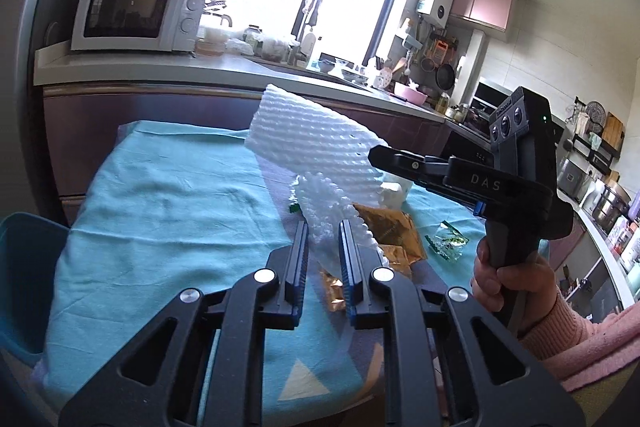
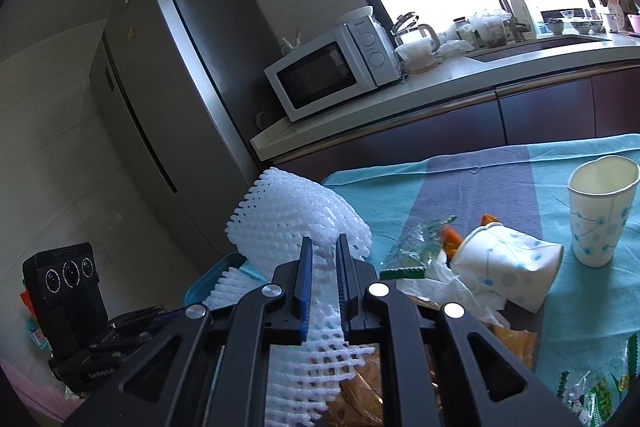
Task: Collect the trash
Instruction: 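Carry the foam nets to the teal bin and open both grippers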
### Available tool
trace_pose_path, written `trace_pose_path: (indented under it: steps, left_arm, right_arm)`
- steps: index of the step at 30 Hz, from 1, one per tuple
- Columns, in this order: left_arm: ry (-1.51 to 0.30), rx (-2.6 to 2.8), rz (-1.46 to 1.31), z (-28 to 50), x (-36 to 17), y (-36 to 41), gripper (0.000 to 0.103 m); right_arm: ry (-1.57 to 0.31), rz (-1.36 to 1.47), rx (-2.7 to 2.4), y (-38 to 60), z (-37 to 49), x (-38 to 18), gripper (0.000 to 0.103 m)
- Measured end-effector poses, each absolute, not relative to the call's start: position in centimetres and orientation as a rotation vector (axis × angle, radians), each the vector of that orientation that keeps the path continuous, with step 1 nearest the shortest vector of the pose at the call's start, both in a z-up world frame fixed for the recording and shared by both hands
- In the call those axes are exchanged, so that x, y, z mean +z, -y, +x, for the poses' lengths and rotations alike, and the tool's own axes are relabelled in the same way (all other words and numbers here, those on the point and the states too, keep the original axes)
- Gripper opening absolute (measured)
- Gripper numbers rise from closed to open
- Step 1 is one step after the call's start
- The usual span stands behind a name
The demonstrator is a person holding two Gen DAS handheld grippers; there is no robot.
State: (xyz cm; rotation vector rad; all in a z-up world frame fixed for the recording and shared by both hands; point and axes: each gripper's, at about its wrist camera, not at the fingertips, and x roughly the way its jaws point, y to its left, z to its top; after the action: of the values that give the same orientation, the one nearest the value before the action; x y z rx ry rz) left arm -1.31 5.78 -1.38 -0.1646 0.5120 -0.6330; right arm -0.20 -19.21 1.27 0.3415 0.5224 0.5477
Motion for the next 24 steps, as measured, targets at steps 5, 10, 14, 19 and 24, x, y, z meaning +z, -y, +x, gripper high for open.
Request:
trace_pose_path:
  steps: [5,10,14,19,24]
  left_arm:
    - [-0.482,-0.497,-0.177,-1.8,-0.6,-9.8,0.016]
    - [-0.471,-0.345,-0.222,-1.8,-0.5,-14.7,0.016]
    - [-0.469,-0.216,-0.256,-1.4,-0.7,-18.7,0.015]
    - [-0.478,-0.073,-0.284,-0.6,-1.3,-23.5,0.015]
    - [-0.500,0.025,-0.299,0.2,-2.2,-27.0,0.015]
  right_arm:
    - [-0.554,0.316,0.614,15.8,1.6,1.4,0.010]
    - [-0.598,0.282,0.688,11.3,3.7,1.3,0.010]
    - [-0.639,0.251,0.737,7.6,5.6,0.9,0.010]
    - [-0.686,0.216,0.780,3.0,7.4,0.3,0.010]
    - [-0.730,0.161,0.799,-1.0,8.8,-0.6,0.010]
